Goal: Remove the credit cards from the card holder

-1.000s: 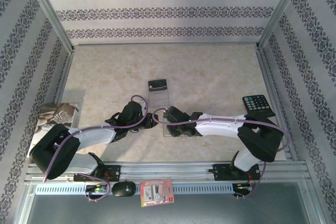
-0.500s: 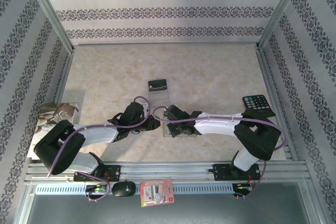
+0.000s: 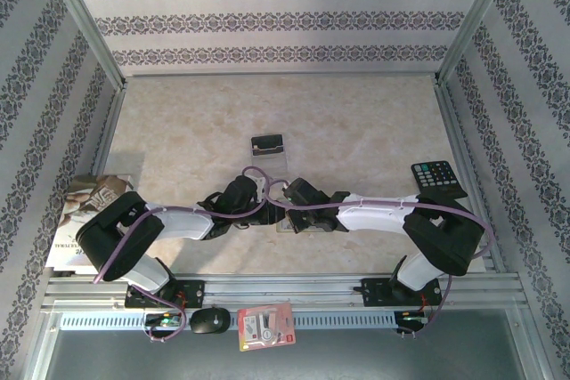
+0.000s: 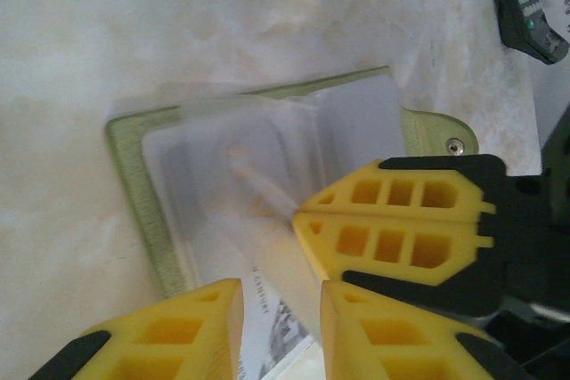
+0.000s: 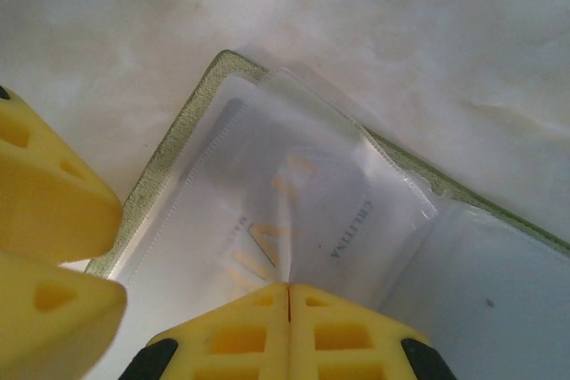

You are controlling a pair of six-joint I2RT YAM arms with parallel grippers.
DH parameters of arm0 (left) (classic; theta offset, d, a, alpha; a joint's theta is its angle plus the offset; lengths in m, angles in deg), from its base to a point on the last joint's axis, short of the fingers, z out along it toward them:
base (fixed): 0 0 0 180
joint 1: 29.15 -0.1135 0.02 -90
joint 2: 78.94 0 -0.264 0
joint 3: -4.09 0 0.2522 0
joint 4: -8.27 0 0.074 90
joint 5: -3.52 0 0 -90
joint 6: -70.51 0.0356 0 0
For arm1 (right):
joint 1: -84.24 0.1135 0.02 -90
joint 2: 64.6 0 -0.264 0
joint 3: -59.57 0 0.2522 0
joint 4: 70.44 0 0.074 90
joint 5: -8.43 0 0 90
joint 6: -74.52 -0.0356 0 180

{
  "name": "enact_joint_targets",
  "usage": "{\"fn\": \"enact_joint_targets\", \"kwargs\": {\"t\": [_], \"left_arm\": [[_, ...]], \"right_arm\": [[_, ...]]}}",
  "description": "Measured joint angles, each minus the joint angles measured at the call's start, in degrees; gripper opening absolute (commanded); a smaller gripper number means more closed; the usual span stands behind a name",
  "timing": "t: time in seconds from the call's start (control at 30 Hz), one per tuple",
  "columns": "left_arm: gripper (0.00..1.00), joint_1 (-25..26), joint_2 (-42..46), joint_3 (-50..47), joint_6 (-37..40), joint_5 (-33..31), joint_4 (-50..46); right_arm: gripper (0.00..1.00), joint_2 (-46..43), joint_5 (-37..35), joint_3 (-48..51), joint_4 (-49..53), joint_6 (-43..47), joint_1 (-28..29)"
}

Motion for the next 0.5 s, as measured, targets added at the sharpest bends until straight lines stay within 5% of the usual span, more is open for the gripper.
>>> {"fn": "enact_joint_targets", "kwargs": {"t": [0.5], "left_arm": [[0.32,0.9,-2.1,1.2,-1.8,-1.9,0.0]], "right_arm": [[0.04,-0.3,0.2,0.4,-0.5,0.0,0.0]]}}
